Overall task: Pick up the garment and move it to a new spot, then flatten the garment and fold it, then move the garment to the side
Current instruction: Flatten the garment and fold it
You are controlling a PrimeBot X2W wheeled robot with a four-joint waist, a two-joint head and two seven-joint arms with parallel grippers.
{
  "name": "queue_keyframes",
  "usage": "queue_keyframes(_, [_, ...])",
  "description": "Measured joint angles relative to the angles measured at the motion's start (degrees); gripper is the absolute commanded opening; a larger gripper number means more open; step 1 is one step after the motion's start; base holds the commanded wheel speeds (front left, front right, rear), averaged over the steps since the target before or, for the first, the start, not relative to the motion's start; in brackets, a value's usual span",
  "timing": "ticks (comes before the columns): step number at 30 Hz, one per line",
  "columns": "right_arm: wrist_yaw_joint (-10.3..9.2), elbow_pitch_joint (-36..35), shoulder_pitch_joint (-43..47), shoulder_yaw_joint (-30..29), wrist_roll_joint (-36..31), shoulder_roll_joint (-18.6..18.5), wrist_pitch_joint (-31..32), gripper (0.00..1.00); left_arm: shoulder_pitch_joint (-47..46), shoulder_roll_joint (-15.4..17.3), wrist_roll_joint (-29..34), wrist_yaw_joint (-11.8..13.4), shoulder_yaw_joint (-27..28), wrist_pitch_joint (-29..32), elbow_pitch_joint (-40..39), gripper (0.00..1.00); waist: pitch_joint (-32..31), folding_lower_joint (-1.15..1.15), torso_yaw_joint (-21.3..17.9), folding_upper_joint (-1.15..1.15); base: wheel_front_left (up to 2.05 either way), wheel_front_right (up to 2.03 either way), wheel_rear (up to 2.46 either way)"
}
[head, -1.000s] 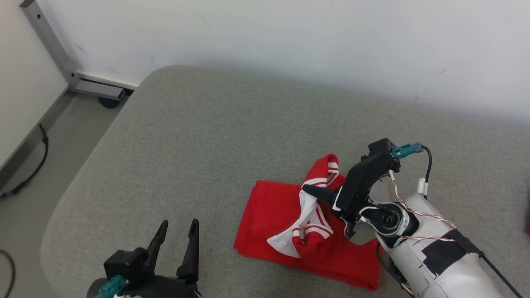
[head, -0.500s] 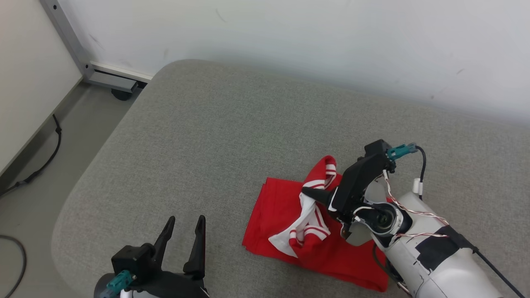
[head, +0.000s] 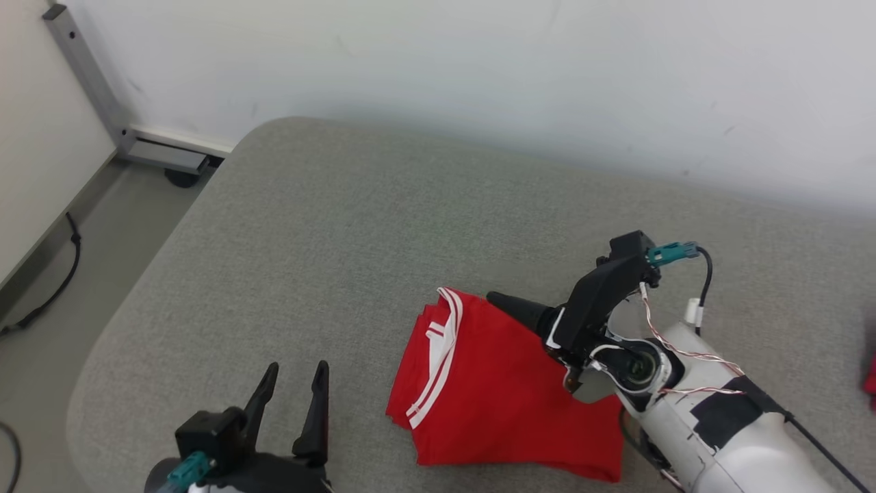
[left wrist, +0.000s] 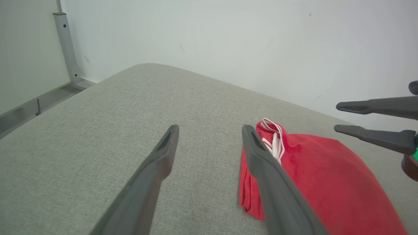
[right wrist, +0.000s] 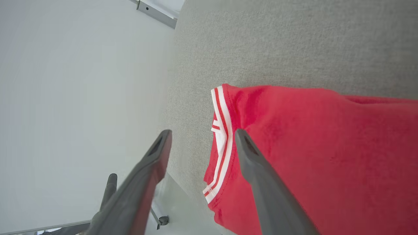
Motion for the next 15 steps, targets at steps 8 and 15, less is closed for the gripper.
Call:
queue_keyframes(8, [1.19,-2.78,5.15,2.26,-6.89,-8.21,-4.45,1.00,2.19,2.14,1.04,0.07,0.45,-0.87,-1.38,1.00,-1.52,0.00,-2.96,0.00,0.00,0.00,0.00])
queue_keyframes(15, [1.42,-4.00,7.59,2.94,-10.00,-12.05,-7.13,1.00,2.89,2.30,2.57,0.13,-0.07,-0.87,-1.63,1.00,-2.35,0.00,-4.40,0.00,0.00,0.00,0.00])
